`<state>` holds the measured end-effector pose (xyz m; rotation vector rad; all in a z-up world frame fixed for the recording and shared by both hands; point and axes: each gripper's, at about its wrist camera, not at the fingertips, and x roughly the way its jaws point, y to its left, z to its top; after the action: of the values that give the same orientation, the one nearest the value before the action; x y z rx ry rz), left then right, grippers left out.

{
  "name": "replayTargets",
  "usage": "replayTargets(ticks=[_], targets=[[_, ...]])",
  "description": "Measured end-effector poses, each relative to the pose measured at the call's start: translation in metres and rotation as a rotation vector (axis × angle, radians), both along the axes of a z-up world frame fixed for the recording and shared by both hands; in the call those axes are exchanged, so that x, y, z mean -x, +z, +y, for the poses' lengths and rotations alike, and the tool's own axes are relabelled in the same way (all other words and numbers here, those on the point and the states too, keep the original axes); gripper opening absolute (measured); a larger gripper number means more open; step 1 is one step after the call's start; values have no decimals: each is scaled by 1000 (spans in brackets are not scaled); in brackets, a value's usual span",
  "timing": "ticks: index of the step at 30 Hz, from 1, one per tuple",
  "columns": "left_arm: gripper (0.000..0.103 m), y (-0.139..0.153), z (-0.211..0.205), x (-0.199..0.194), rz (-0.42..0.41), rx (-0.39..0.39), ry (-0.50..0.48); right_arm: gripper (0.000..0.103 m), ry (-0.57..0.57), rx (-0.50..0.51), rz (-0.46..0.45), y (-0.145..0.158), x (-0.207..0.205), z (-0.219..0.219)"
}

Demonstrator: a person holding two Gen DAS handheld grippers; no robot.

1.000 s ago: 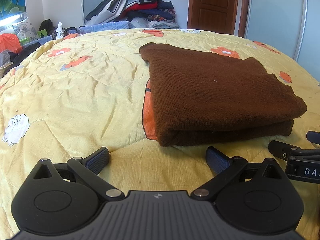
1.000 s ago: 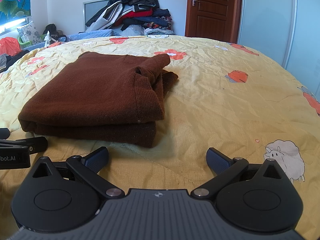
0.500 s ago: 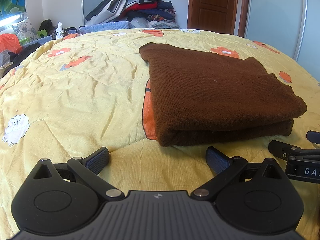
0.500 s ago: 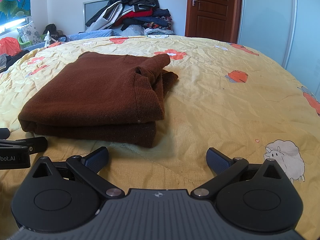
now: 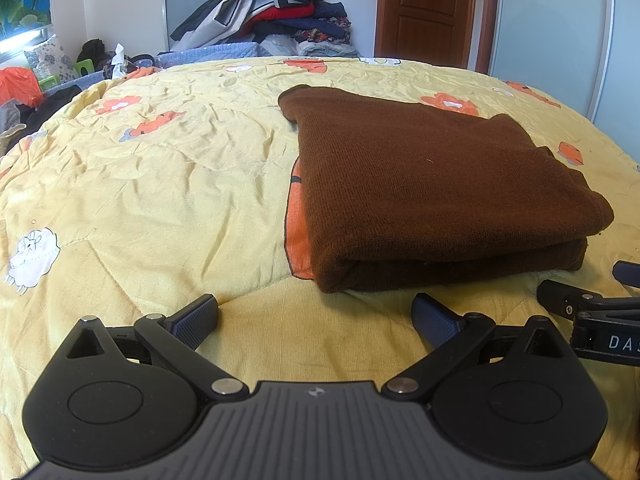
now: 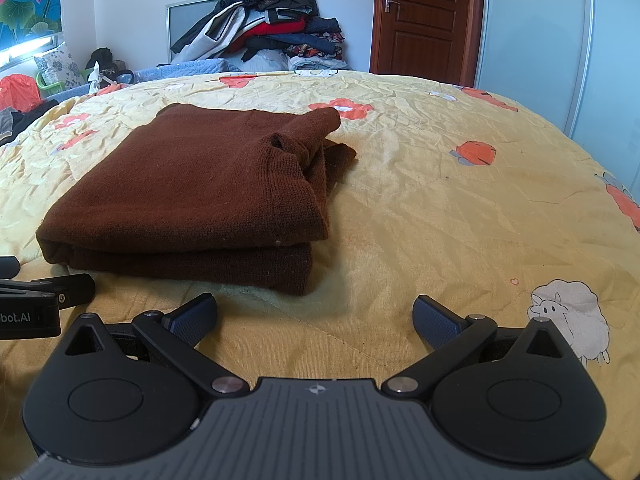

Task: Fold small clothes

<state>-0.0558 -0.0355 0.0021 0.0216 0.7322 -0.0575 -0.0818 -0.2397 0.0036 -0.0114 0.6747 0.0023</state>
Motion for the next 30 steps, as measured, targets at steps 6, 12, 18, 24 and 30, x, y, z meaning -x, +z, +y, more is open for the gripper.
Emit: replayTargets(ticks=[6,12,18,24,30], targets=[[103,0,0,0,0,0,0,103,0,0,0,0,0,0],[103,0,0,0,0,0,0,103,0,0,0,0,0,0],[103,0,0,0,0,0,0,103,0,0,0,0,0,0],[103,0,0,0,0,0,0,103,0,1,0,0,0,0],[103,1,4,5,-19,26,-4,103,0,1,0,0,0,1]])
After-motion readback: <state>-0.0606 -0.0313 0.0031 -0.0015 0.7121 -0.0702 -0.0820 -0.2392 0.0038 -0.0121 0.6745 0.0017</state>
